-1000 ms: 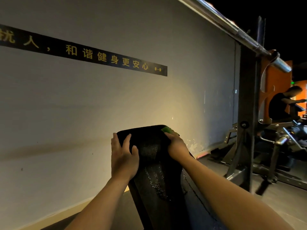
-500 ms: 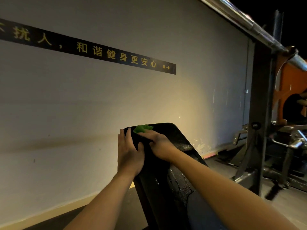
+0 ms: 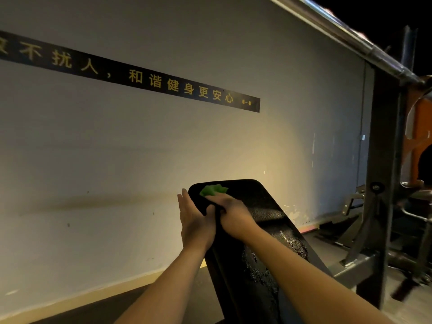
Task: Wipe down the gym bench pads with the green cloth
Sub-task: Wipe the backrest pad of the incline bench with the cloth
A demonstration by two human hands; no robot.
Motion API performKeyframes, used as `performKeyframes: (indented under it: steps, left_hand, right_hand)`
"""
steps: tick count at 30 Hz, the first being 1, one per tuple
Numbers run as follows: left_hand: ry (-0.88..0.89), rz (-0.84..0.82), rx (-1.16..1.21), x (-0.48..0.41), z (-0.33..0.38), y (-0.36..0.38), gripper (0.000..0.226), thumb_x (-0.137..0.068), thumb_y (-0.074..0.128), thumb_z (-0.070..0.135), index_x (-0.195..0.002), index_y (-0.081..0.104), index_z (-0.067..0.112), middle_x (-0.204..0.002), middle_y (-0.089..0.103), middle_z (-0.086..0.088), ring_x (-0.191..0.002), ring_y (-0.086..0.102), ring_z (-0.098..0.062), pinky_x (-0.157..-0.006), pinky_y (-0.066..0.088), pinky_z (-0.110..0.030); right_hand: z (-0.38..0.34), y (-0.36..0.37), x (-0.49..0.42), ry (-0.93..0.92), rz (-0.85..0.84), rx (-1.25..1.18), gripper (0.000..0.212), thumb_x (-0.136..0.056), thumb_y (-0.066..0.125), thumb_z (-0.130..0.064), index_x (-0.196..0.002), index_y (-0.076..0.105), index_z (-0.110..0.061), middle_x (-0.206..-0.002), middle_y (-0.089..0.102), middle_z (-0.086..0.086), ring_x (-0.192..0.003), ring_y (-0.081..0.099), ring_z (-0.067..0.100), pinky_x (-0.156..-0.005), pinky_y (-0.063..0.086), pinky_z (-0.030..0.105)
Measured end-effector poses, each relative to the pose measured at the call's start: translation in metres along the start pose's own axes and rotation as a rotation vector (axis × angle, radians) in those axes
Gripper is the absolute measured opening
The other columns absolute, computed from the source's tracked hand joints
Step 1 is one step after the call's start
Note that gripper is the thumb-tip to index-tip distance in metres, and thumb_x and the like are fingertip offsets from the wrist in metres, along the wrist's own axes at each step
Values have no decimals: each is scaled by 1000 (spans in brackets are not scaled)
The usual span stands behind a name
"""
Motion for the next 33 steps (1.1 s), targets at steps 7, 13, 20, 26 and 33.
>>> performKeyframes:
  steps: [7, 13, 20, 26, 33]
  left_hand:
    - [-49, -185, 134, 30, -31, 4, 57, -100, 48, 47, -146, 17, 59, -114, 65, 15, -98, 67, -13, -83, 61, -38]
    - [-114, -234, 188, 40, -42, 5, 41, -102, 48, 45, -116, 20, 71, -116, 59, 12, -111, 65, -20, -81, 55, -23]
    - [-127, -267, 227, 48, -41, 0, 58, -103, 47, 47, -152, 16, 51, -132, 59, 4, -113, 63, -19, -61, 46, -10]
    - [-131, -351, 283, 49, -50, 0, 60, -100, 50, 51, -151, 18, 56, -135, 60, 5, -117, 61, -13, -81, 49, -21]
    - [-114, -351, 275, 51, -44, 2, 66, -102, 46, 52, -155, 8, 51, -150, 49, 6, -131, 55, -21, -96, 47, -29]
  right_hand:
    - [-2, 1, 19, -73, -102, 27, 54, -97, 43, -2, -142, 54, -29, -151, 47, -6, -141, 39, 14, -118, 26, 21]
    - [-34, 17, -29, -4, -94, 111, 68, -96, 31, 8, -152, 37, -30, -164, 19, -9, -152, 11, 13, -116, 10, 16]
    - [-30, 16, 11, -94, -150, 76, 59, -92, 37, 7, -137, 59, -24, -156, 39, -3, -146, 30, 14, -112, 14, 10]
    - [-28, 16, 34, -111, -144, 101, 57, -93, 40, 5, -139, 58, -25, -155, 41, -2, -145, 31, 14, -112, 13, 8]
    - [-45, 25, 0, -60, -158, 135, 57, -99, 34, 1, -151, 42, -21, -164, 21, 0, -152, 14, 17, -114, 8, 15]
Point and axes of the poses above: each hand's wrist, its own x-axis away from the middle knuckle, its own y-axis out of the palm, z = x × y, the point moved 9 cm from there along -x, towards the middle knuckle
